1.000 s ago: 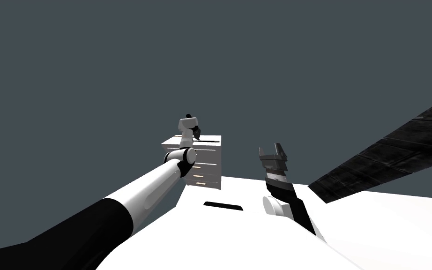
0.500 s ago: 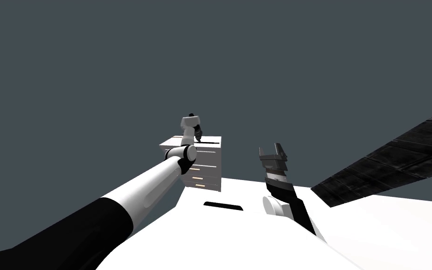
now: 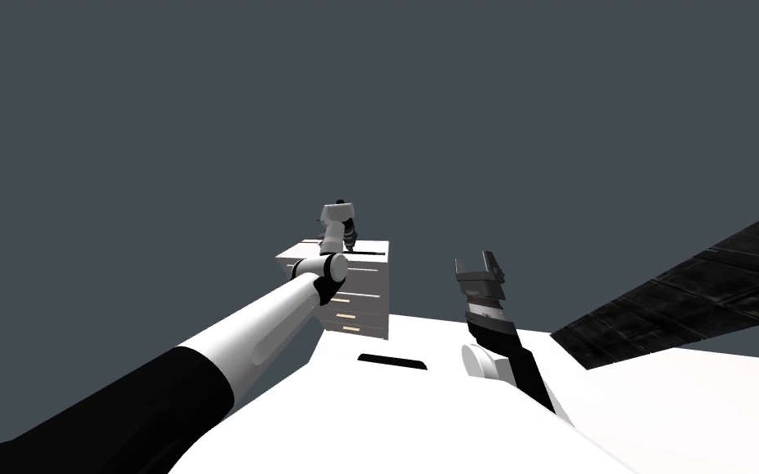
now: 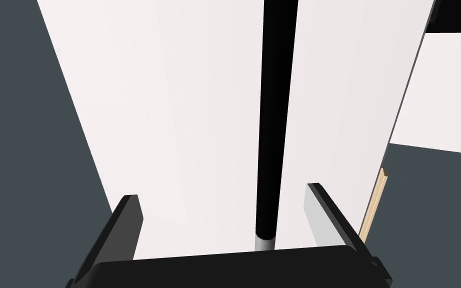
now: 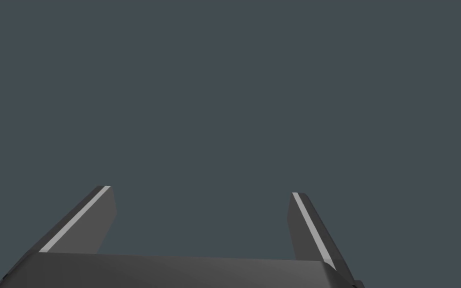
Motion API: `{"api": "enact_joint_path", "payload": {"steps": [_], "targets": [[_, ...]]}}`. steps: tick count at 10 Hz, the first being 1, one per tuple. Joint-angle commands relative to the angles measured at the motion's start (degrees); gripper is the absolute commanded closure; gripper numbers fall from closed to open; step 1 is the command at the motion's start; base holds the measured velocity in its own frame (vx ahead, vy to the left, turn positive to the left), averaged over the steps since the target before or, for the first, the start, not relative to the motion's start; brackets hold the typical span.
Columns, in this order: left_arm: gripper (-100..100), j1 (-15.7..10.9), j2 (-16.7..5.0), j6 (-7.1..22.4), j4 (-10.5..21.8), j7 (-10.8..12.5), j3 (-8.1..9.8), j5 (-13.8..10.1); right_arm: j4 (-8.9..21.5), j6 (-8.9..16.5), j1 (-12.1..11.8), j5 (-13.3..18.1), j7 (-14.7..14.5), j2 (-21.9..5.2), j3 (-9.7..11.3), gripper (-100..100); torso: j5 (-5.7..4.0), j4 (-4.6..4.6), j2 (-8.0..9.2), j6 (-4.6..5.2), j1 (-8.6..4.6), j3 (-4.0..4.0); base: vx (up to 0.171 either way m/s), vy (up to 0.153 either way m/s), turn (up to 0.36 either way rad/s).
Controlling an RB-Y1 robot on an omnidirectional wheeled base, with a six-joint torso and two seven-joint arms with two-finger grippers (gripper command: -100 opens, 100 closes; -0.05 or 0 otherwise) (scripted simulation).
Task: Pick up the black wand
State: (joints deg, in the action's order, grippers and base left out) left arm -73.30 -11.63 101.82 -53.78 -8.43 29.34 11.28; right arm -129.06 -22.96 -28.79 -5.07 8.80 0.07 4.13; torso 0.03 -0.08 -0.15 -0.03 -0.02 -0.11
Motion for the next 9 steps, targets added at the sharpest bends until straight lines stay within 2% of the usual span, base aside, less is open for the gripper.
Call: {"api": "enact_joint_path", "payload": {"steps": [1, 2, 4, 9], "targets": [[-100, -0.69, 0.02, 2.86, 1.31, -0.05, -0.16, 0.35, 0.0, 0.0, 0.0, 0.0, 0.0, 0.0, 0.0, 0, 0.0, 0.0, 0.0, 0.0, 0.0, 0.0, 0.052, -0.003, 0.006], [-100, -0.69, 0.02, 3.0, 1.31, -0.05, -0.16, 0.35, 0.0, 0.0, 0.0, 0.0, 0.0, 0.0, 0.0, 0, 0.0, 0.0, -0.02, 0.0, 0.0, -0.01, 0.047, -0.004, 0.002], [-100, -1.36, 0.29, 6.71, 2.87, 0.05, -0.5, 0.88, 0.0, 0.0, 0.0, 0.0, 0.0, 0.0, 0.0, 0, 0.0, 0.0, -0.01, 0.0, 0.0, 0.0, 0.056, -0.002, 0.005], [-100, -1.72, 0.56, 12.94, 3.89, 0.12, -0.78, 1.25, 0.0, 0.0, 0.0, 0.0, 0.0, 0.0, 0.0, 0, 0.0, 0.02, 0.09, 0.0, 0.0, 0.05, 0.032, -0.004, 0.001]]}}
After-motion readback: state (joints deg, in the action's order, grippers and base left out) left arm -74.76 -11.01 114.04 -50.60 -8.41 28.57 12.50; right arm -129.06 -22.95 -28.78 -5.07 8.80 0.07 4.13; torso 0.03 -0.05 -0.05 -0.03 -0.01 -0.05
